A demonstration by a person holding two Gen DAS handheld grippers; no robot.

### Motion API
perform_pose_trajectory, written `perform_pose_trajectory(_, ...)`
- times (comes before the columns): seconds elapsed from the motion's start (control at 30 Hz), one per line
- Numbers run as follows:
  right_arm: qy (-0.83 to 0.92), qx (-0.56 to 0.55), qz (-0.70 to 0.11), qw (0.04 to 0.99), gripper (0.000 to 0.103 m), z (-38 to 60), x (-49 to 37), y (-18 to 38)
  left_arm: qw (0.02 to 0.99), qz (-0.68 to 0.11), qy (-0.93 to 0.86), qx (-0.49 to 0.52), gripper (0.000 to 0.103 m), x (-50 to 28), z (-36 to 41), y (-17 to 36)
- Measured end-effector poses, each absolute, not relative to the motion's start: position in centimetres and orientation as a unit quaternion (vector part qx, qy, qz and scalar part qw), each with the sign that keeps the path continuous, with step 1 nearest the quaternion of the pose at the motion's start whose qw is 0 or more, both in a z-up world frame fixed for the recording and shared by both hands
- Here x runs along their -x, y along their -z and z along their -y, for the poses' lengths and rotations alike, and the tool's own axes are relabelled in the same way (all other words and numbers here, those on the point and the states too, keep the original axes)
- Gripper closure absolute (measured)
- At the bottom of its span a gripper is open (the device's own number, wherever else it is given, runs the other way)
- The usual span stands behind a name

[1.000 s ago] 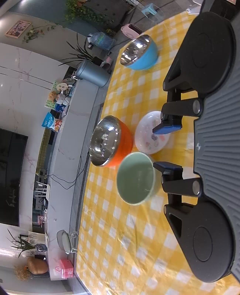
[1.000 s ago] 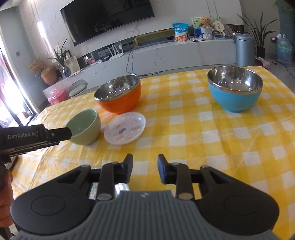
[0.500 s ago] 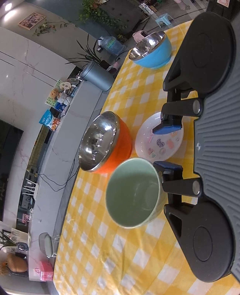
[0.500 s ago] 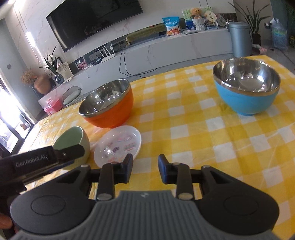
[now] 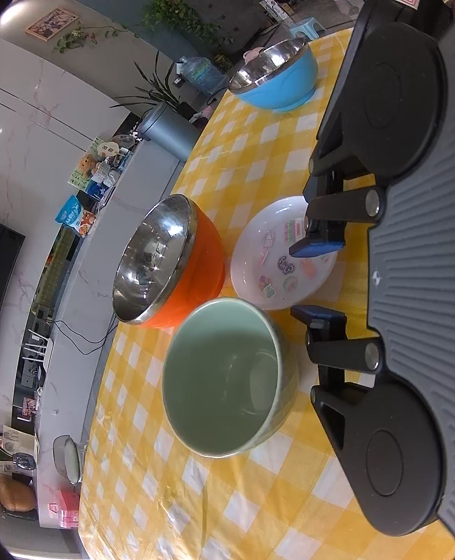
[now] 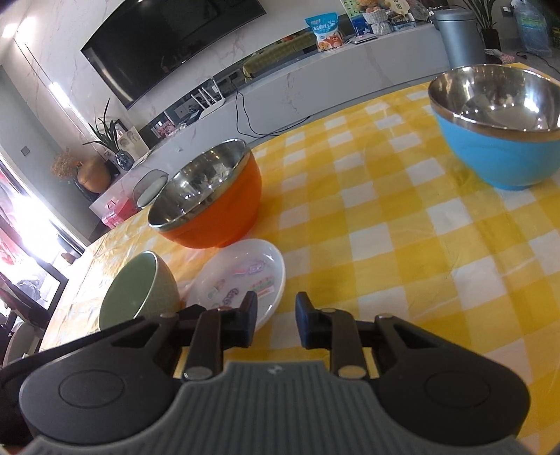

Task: Organize plates and bowls
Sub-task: 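Close the left tool on the sticker plate's rim, then carry the sticker plate with the left tool over the stacked plates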

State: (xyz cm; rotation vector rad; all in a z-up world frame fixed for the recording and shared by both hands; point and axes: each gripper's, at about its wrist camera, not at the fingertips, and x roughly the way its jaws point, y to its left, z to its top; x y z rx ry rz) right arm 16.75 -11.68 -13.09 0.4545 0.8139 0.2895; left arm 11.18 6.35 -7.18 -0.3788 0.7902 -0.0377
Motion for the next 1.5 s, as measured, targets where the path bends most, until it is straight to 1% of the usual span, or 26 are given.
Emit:
perform_pose_trajectory(0.17,-0.149,-0.232,-0.394,0.877,0.089,11.7,-17.1,13.6,0.903,-0.387,0.022,0.188,0.076,-11.4,-6.5,7.7)
perform_pose_trajectory(0.2,-0.151,-0.232,-0.395,0.876,0.089,11.7,-17.2,13.7,0.901,-0.388,0.023,0.192,0.081,-11.5,-6.7,7.8)
perform_pose_trajectory(0.3,-0.154,-0.229,-0.397,0.875,0.094,11.4,-17.3,13.9,0.898,-0.391,0.022,0.198,0.089,-11.8,-7.1,7.9)
perform_pose_trajectory(0.5,-0.153,-0.230,-0.397,0.876,0.095,11.5,-17.2,13.9,0.898,-0.391,0.028,0.200,0.092,-11.7,-7.4,7.7)
perform_pose_trajectory(0.8,-0.149,-0.225,-0.398,0.877,0.096,11.5,-16.6,12.9,0.892,-0.398,0.031,0.211,0.092,-10.7,-7.3,6.5)
perform_pose_trajectory(1.13,-0.151,-0.229,-0.415,0.867,0.098,11.7,-13.7,11.2,0.876,-0.427,0.026,0.221,0.092,-7.3,-7.6,4.9)
perform_pose_trajectory(1.27,-0.158,-0.227,-0.422,0.863,0.097,11.7,-12.1,10.2,0.871,-0.438,0.023,0.220,0.089,-5.6,-7.7,4.1)
perform_pose_trajectory(1.5,-0.181,-0.244,-0.438,0.846,0.097,11.9,-8.9,8.8,0.848,-0.456,0.022,0.270,0.087,-2.3,-9.7,3.5)
